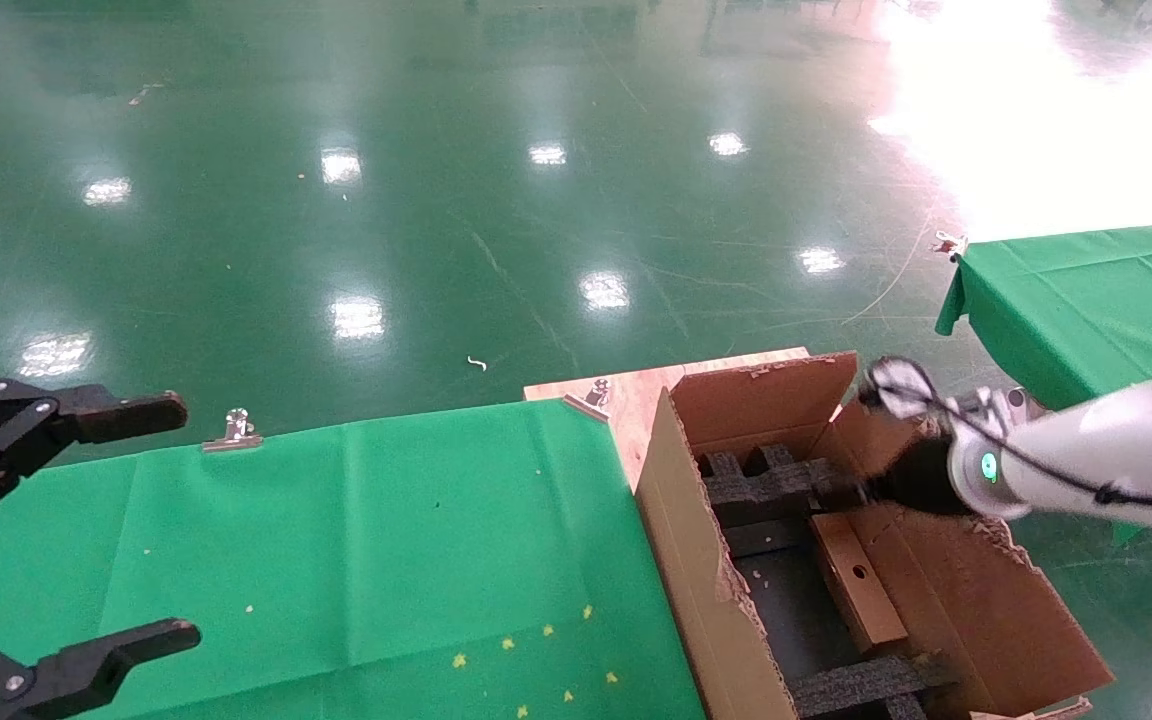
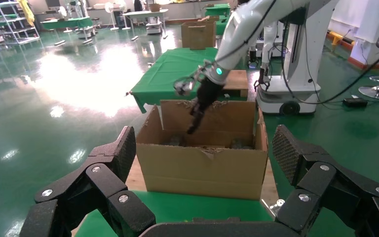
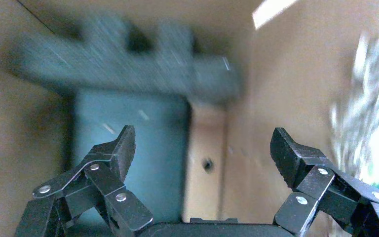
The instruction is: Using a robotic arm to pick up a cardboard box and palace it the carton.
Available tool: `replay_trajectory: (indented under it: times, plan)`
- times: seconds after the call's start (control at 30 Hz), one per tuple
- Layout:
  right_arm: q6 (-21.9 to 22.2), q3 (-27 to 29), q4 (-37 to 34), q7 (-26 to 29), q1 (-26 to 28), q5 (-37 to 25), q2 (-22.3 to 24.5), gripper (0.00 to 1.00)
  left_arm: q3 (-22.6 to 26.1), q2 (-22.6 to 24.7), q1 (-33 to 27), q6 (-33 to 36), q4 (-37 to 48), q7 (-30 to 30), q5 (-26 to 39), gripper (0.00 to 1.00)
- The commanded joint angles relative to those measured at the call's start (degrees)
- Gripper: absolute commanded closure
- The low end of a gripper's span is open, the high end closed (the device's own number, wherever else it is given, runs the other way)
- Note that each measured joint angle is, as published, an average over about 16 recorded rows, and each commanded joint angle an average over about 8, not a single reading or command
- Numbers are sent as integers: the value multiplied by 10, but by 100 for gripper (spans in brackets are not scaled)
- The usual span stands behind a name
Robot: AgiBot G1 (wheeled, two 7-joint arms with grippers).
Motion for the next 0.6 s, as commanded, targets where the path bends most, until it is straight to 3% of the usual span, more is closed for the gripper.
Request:
replay_trajectory:
  times: [0.03, 0.3, 0.6]
  plan:
    - [1, 8, 20, -5, 20, 2, 8, 0, 0, 0, 0, 0, 0, 0, 0, 0]
    - [1, 58, 96, -96, 75, 104, 43, 0, 0, 0, 0, 0, 0, 0, 0, 0]
    - [-129, 122, 103, -251, 110, 308, 51, 0, 0, 0, 0, 0, 0, 0, 0, 0]
